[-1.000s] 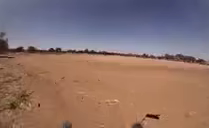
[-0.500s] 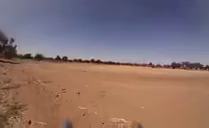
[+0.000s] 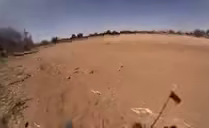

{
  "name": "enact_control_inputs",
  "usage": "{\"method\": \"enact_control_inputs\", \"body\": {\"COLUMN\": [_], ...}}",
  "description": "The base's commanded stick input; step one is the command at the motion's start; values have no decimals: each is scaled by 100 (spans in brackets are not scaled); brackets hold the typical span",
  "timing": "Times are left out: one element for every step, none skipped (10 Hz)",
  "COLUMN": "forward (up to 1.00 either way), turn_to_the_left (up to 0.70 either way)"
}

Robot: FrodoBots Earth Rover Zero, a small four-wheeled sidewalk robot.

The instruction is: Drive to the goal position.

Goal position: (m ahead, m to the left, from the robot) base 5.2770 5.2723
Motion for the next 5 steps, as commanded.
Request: {"method": "enact_control_inputs", "body": {"forward": [70, 70, 70, 70, 70], "turn_to_the_left": [7, 20, 27, 27, 27]}}
